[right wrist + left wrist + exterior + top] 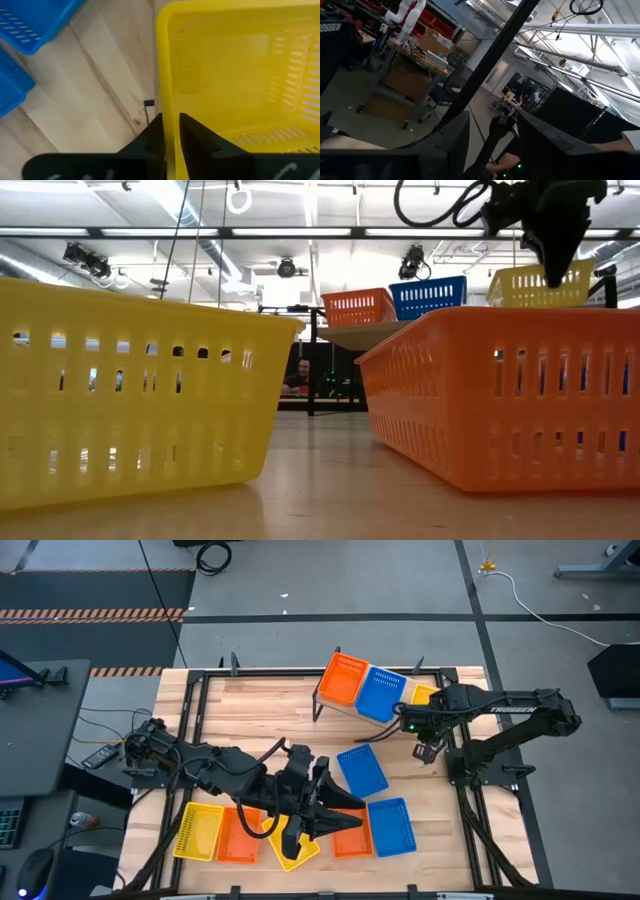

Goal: Stack baskets on shelf by color
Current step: Put the right yellow basket on the shelf, then stack the bottom blue basket on the blue basket on the shelf

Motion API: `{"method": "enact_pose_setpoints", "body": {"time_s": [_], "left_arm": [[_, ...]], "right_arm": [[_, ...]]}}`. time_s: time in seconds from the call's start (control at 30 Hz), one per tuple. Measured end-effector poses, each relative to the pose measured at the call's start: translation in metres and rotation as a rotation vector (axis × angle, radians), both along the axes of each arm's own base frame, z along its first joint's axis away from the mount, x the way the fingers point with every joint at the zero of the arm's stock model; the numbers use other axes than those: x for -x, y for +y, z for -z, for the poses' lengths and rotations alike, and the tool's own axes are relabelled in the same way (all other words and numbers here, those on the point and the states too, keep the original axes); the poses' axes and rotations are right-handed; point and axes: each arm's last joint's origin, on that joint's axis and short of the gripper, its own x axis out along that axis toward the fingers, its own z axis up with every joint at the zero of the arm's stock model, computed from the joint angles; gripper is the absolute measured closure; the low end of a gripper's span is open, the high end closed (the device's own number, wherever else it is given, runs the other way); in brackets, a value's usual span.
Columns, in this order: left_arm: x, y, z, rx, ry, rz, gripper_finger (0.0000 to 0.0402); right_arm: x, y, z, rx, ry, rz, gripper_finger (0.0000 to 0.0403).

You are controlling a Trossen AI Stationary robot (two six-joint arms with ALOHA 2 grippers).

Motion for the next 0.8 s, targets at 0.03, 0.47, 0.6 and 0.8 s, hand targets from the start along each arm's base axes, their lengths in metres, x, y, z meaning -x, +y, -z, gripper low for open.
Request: {"method": "enact_pose_setpoints", "body": {"time_s": [0.03, 0.47, 0.6, 0.8], "left_arm": [[0.0, 0.0, 0.0, 0.0, 0.0, 0.0, 0.023], [-0.001, 0.0, 0.003, -0.019, 0.03, -0.001, 0.023], [0.0, 0.0, 0.01, -0.081, 0.096, -0.006, 0.023], [0.004, 0.018, 0.029, -0.15, 0.358, -0.028, 0.023]], "right_arm": [[0.0, -0.001, 0.0, 0.002, 0.0, 0.004, 0.0339], [-0.001, -0.007, -0.001, 0.023, -0.018, 0.022, 0.033], [0.002, -0.005, -0.015, -0.012, -0.022, 0.027, 0.0329], [0.005, 0.005, -0.058, -0.054, -0.222, 0.049, 0.0314]]}}
